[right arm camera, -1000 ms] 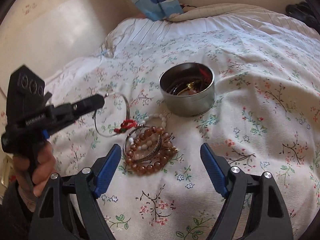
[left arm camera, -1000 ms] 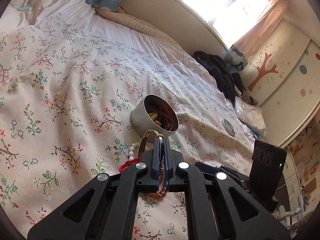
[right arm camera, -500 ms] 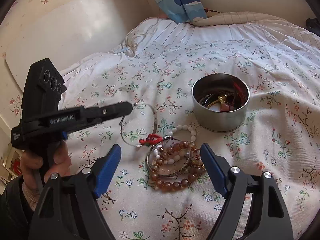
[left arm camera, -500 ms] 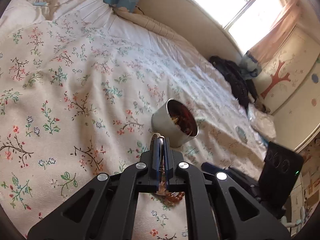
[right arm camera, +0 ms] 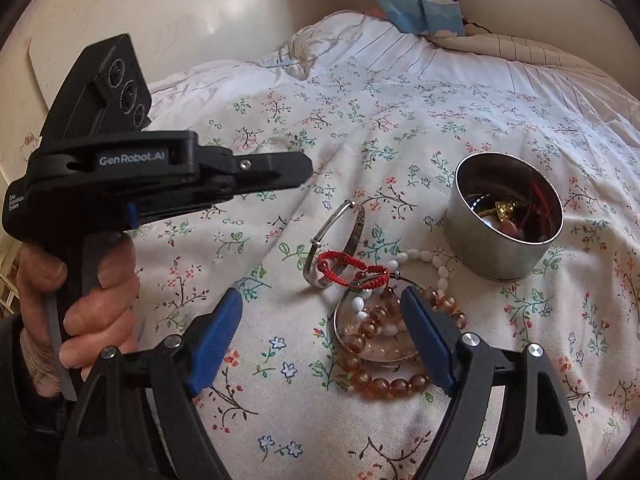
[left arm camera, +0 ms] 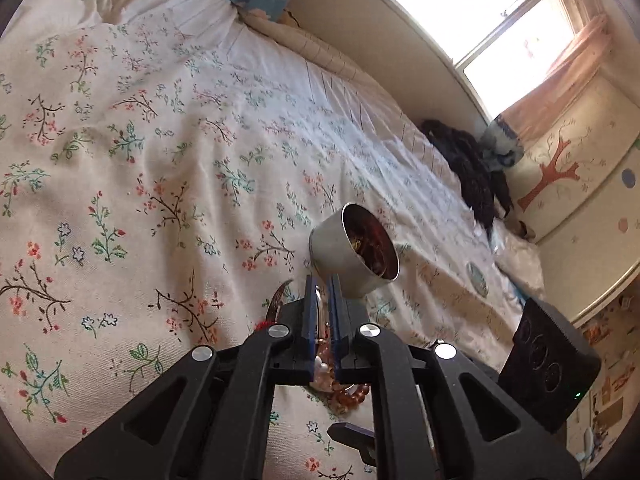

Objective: Organize jewelry

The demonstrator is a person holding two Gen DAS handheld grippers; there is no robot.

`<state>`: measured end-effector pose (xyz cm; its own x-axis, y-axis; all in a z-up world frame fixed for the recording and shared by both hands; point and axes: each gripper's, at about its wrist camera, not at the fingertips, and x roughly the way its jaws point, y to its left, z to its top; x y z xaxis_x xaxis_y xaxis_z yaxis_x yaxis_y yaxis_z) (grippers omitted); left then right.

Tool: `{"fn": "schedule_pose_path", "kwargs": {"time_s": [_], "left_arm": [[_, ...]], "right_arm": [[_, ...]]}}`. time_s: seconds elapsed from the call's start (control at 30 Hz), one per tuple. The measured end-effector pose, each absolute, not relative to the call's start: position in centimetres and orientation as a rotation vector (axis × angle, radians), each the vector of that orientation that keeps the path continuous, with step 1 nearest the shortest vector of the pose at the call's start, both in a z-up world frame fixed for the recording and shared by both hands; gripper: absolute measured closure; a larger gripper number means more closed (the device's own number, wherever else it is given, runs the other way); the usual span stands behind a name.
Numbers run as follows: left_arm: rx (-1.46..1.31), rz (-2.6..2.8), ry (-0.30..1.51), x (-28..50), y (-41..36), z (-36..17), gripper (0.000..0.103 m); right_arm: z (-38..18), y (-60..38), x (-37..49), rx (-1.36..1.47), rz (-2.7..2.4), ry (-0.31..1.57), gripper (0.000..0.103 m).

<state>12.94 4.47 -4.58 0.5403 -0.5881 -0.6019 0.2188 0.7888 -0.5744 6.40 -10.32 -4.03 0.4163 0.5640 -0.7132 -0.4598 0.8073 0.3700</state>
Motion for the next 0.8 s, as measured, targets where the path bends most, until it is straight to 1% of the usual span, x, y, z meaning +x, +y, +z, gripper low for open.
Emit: {"fn": "schedule_pose_path", "kwargs": {"time_s": [0.03, 0.07, 0.1, 0.13, 0.27, 0.47, 0.63, 0.67, 0.73, 0.8], "left_arm": [[-0.441, -0.503, 0.882, 12.8, 4.0, -4.6, 0.080], [-0.414, -0.498, 0.879, 12.7, 3.6, -4.5, 0.061], [-0.387, -0.488, 0.877, 12.6, 3.1, -4.4, 0.052], [-0.366, -0.481, 0.878, 12.7, 2.7, -4.4, 0.045], [-0.306, -0.452, 0.925, 13.5, 1.7, -5.2, 0.045], [-0.392, -0.352, 0.930, 14.6, 4.4, -6.0, 0.045], [-0.161, -0.348, 0.928, 14.9, 1.1, -6.1, 0.045], [-0.133, -0.350, 0.937, 15.0, 0.7, -6.2, 0.046], [-0.119, -0.299, 0.920, 14.7, 1.2, -5.9, 0.053], [-0.216, -0.228, 0.865, 14.5, 3.7, -5.0, 0.053]], "right_arm": [[-4.1, -10.3, 6.4, 0.122, 0.644, 0.947, 0.025], [-4.1, -10.2, 6.4, 0.119, 0.646, 0.944, 0.025], [-4.0, -10.1, 6.4, 0.119, 0.655, 0.940, 0.025], [-4.0, -9.9, 6.3, 0.120, 0.666, 0.937, 0.025], [-4.0, -9.8, 6.0, 0.097, 0.668, 0.950, 0.024], [-4.2, -12.7, 7.1, 0.234, 0.621, 0.953, 0.024], [-4.2, -14.0, 6.8, 0.220, 0.545, 0.961, 0.024], [-4.3, -14.2, 6.7, 0.219, 0.543, 0.961, 0.024], [-3.8, -14.2, 6.8, 0.219, 0.551, 0.934, 0.024], [-3.0, -13.5, 6.8, 0.218, 0.603, 0.881, 0.024]]}}
